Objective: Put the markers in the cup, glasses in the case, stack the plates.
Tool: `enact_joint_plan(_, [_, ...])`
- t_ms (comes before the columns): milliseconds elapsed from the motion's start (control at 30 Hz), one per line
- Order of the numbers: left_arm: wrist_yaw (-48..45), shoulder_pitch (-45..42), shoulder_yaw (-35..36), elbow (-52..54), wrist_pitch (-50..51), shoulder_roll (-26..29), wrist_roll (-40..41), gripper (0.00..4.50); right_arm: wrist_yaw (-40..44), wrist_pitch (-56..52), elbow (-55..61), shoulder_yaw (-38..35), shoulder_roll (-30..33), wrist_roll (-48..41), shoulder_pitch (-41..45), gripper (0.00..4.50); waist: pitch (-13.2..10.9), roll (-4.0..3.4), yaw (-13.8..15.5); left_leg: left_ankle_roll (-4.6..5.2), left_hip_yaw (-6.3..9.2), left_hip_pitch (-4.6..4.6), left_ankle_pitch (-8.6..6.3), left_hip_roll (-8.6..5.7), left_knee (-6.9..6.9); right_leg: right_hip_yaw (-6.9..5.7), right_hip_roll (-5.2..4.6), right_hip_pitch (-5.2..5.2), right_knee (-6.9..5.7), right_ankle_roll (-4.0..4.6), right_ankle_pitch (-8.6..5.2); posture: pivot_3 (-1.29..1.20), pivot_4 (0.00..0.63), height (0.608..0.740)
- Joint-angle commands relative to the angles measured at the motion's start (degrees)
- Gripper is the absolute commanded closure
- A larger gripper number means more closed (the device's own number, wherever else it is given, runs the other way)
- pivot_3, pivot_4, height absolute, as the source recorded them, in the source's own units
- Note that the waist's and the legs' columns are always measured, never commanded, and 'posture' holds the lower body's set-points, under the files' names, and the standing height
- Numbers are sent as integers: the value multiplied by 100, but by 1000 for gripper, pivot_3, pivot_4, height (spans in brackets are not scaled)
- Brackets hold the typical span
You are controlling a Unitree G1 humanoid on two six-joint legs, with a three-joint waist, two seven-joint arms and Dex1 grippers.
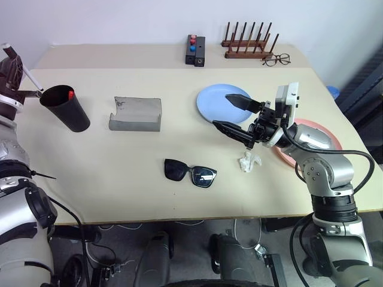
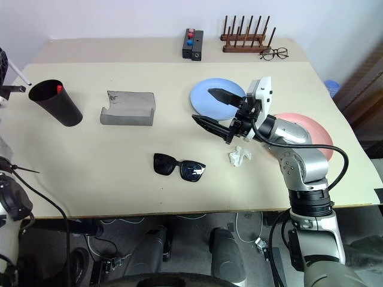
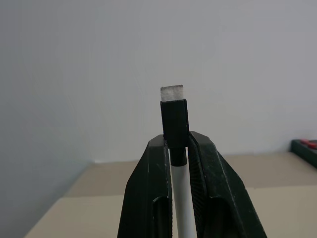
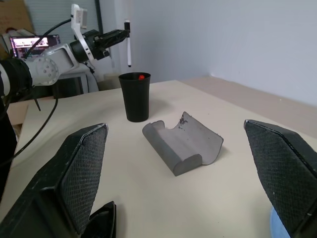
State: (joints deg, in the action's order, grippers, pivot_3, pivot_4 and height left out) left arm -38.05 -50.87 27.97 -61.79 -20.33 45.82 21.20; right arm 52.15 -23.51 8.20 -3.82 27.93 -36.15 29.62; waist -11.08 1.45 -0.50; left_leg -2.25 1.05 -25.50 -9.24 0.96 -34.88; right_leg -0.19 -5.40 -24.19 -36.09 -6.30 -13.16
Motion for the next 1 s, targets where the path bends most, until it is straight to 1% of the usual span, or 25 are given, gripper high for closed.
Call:
enact_joint_plan(33, [-12, 83, 45, 124, 157, -78, 85, 4437, -15, 50, 113, -126, 21, -36, 52, 0, 0, 0, -8, 0, 0, 0, 0, 0, 0, 0, 0, 0, 0, 0, 0, 0, 150, 740])
enact_joint_plan(400, [-37, 485, 63, 327, 408, -37, 101, 4437, -15, 70, 100, -183, 95, -19, -12, 0, -1, 1, -11, 0, 0, 2, 0, 1, 2, 0, 1, -1, 0, 0, 0, 0, 150, 740])
enact_joint_plan(467, [9, 510, 67, 360, 395, -44, 97, 3549, -31, 73, 112, -175, 80, -13, -14, 0, -1, 1, -7, 0, 0, 1, 0, 1, 2, 0, 0, -1, 0, 0, 0, 0, 150, 740])
enact_joint_plan(500, [30, 518, 71, 379, 389, -48, 98, 3213, -39, 71, 119, -173, 74, -13, -14, 0, -1, 1, -7, 0, 0, 1, 0, 1, 1, 0, 0, -1, 0, 1, 0, 0, 150, 740])
enact_joint_plan(533, [35, 525, 63, 406, 371, -51, 90, 2689, -45, 75, 124, -168, 68, -8, -14, 0, 0, 1, -8, 0, 0, 1, 0, 1, 1, 0, 0, -1, 0, 1, 0, 0, 150, 740])
enact_joint_plan(567, [39, 528, 60, 431, 373, -56, 91, 2268, -51, 78, 125, -164, 64, -3, -12, 0, -1, 1, -9, 0, 0, 1, 0, 1, 1, 0, 0, -1, 0, 1, 0, 0, 150, 740])
enact_joint_plan(700, [35, 530, 81, 560, 418, -76, 139, 224, -63, 84, 125, -162, 54, 1, -10, 0, 0, 1, -15, 0, 0, 2, 0, 1, 2, 0, 0, -1, 0, 1, 0, 0, 150, 740])
enact_joint_plan(733, [28, 529, 94, 641, 452, -81, 171, 96, -67, 88, 125, -163, 51, 2, -13, 0, 0, 1, -15, 0, 0, 2, 0, 1, 2, 0, 0, -1, 0, 1, 0, 0, 150, 740])
enact_joint_plan(867, [-292, 607, 76, 1229, 682, -132, 365, 96, -73, 77, 125, -174, 37, -19, -40, 0, -1, 1, -11, 0, 0, 1, 0, 1, 2, 0, 0, -1, 0, 2, 0, 0, 150, 740])
enact_joint_plan(1000, [-870, 717, -41, 2327, 1517, -203, 861, 96, -50, 72, 100, -204, 54, -41, -49, 0, -1, 1, -14, 0, 0, 1, 0, 1, 2, 0, 0, -1, 0, 5, -2, 0, 150, 740])
